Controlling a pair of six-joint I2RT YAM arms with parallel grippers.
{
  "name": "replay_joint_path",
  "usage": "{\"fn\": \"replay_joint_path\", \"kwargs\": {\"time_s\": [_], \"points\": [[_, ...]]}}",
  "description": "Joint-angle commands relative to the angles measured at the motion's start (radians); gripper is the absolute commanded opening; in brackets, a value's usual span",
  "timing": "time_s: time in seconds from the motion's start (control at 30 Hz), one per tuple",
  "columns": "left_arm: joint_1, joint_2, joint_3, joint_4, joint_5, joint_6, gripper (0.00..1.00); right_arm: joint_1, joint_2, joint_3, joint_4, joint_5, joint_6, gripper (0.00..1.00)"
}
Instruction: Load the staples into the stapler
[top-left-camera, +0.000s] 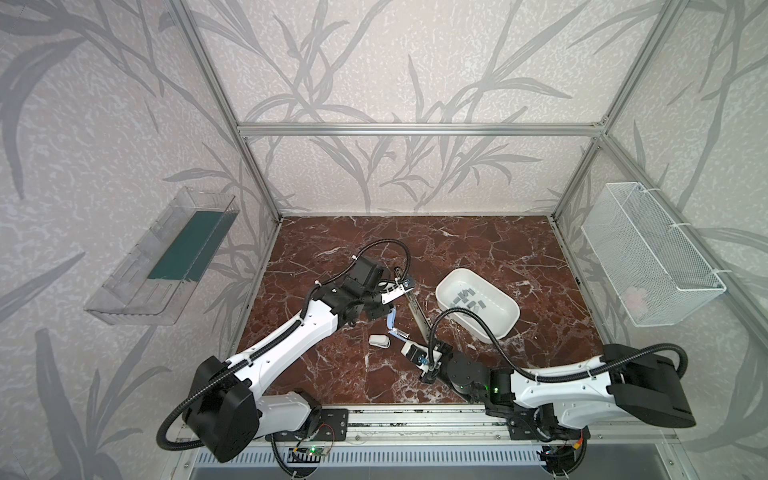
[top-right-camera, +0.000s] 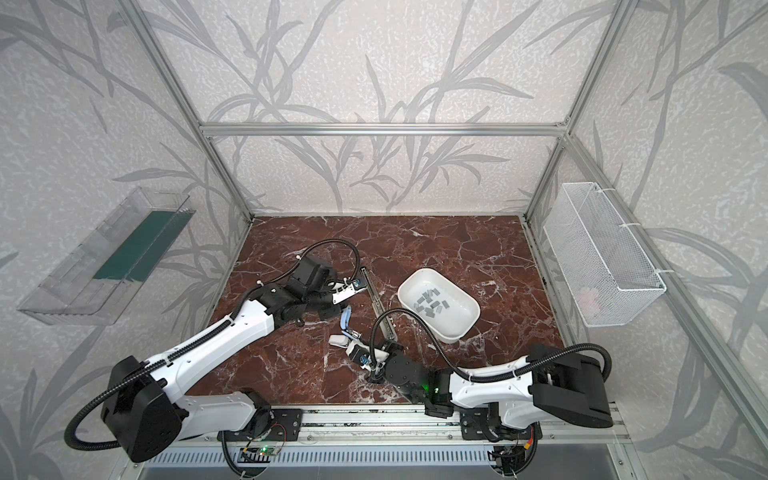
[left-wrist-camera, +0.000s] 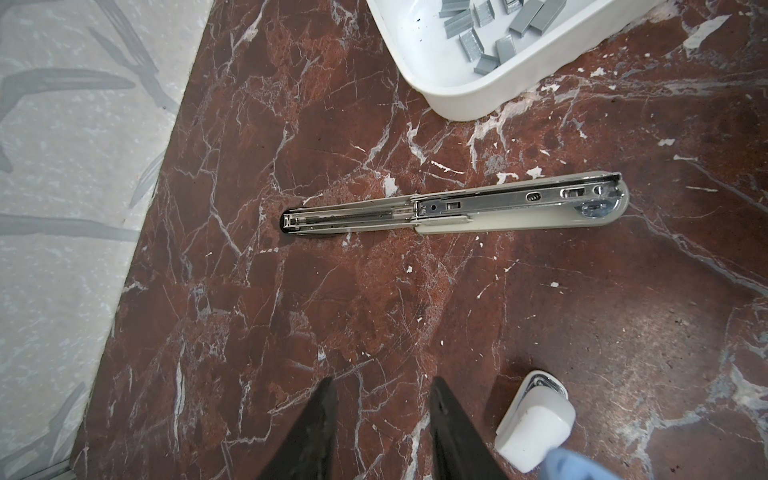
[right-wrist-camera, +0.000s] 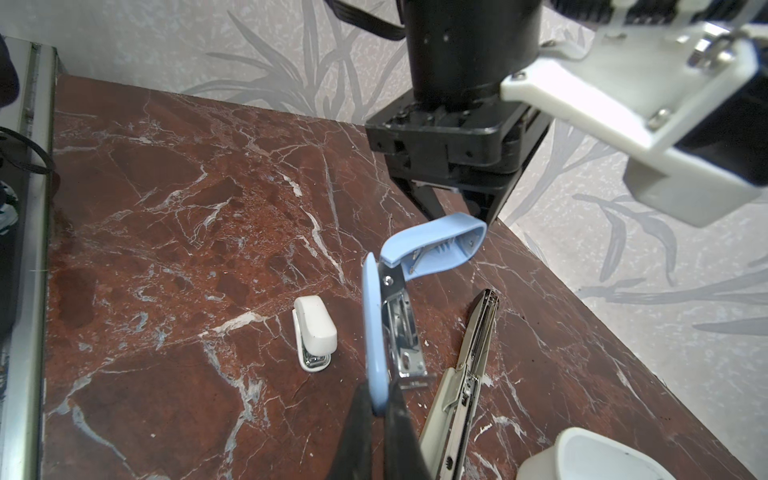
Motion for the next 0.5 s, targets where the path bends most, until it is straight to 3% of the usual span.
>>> {"fn": "replay_joint_path", "kwargs": {"time_s": [0.0, 0.17, 0.27, 0.47], "points": [[0.011, -0.028, 0.044, -0.004, -0.034, -0.033, 0.4, -0.003, -0.012, 0.025, -0.026, -0.02, 0.02, 0.0], [0.037, -0.076, 0.165, 0.003, -0.112, -0.21, 0.45, -0.003, 0.003, 0.04, -0.028, -0.021, 0.023, 0.0], [0.031, -0.142, 0.163, 0.031, -0.077, -0.295, 0.43, -0.003, 0.002, 0.054, -0.042, -0.012, 0.023, 0.0], [-0.09, -0.184, 0.107, 0.062, -0.079, -0.416, 0.42, -0.003, 0.007, 0.072, -0.041, 0.007, 0.034, 0.0]]}}
